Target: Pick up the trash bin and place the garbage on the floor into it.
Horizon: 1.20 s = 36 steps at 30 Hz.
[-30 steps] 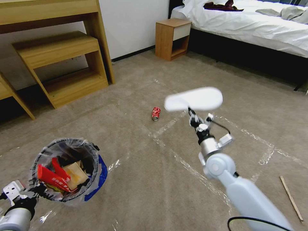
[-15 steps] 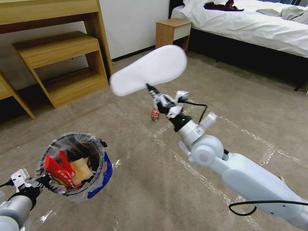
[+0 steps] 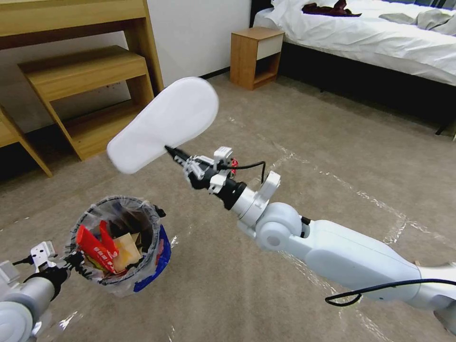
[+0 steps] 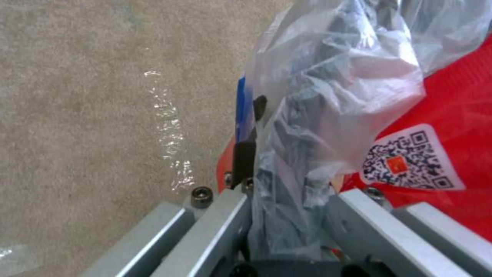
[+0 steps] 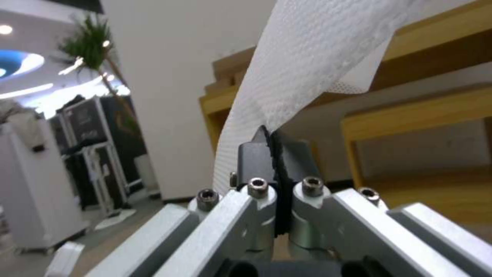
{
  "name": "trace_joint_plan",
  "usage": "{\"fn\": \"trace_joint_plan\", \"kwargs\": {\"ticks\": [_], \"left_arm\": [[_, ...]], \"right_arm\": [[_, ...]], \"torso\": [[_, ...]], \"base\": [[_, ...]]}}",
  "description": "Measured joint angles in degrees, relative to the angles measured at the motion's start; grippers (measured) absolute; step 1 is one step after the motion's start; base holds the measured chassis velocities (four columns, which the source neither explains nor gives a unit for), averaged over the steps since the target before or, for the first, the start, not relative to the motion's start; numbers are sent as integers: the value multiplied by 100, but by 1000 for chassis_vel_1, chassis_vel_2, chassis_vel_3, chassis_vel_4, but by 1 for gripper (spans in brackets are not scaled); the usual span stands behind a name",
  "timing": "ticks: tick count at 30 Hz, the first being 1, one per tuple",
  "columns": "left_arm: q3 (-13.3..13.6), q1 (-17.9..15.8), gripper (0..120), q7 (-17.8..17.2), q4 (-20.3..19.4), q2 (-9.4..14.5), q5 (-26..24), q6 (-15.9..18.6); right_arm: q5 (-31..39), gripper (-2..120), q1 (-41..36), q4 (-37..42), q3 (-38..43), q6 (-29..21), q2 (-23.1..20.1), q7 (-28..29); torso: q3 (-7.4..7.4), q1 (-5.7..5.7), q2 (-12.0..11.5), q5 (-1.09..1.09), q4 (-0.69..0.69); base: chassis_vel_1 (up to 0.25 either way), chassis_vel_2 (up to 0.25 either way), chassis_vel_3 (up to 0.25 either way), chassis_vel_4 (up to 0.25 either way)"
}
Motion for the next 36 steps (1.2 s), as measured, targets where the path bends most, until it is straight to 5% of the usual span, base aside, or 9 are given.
{"fn": "trace_joint_plan", "kwargs": {"ticks": [13, 36], "left_arm": [[-27, -35, 0, 0, 34, 139, -66, 35], [-94, -55, 0, 14, -56, 26, -19, -34]], "right_arm": [[-521, 0, 808, -136, -1236, -89, -20, -101], [-2347, 0, 1473, -486, -2074, -1011, 337, 954]], "torso": [[0, 0, -1, 0, 1], [0, 0, -1, 0, 0]], "base": [[0, 0, 0, 0], [0, 0, 0, 0]]}}
